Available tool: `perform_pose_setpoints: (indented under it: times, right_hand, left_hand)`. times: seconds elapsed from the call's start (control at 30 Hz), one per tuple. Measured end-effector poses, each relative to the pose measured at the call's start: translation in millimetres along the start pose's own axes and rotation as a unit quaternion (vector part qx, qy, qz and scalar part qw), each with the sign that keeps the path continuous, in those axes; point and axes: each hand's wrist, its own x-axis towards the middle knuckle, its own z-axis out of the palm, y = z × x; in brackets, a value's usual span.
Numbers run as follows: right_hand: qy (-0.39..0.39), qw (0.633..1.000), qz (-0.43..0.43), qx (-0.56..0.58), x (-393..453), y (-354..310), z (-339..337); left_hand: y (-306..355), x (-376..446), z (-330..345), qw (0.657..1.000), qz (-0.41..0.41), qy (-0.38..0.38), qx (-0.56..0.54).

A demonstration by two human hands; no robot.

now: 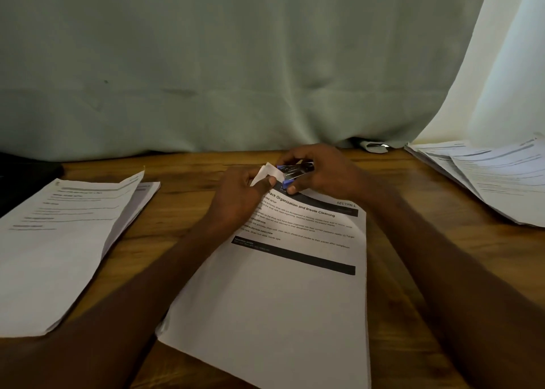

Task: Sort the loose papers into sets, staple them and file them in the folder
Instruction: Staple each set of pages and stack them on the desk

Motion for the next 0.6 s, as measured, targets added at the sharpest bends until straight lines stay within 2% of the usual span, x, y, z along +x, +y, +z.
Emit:
perform_pose_setpoints:
  times: [0.3,0.47,0.6]
  right_hand:
    - [0.005,1.0,-0.006,0.021,3,-3,7]
    - [0.017,0.999,-0.004,0.031,3,-7,8]
    - [0.01,1.0,0.001,0.029,2,-11,8]
  left_hand:
    - [4,-2,1,0.997,0.043,0.014,0.054]
    - [1,-1,1,0.999,0.024,0.03,0.031]
    - [-1,0,-1,0.999,0.04,0.02,0.007]
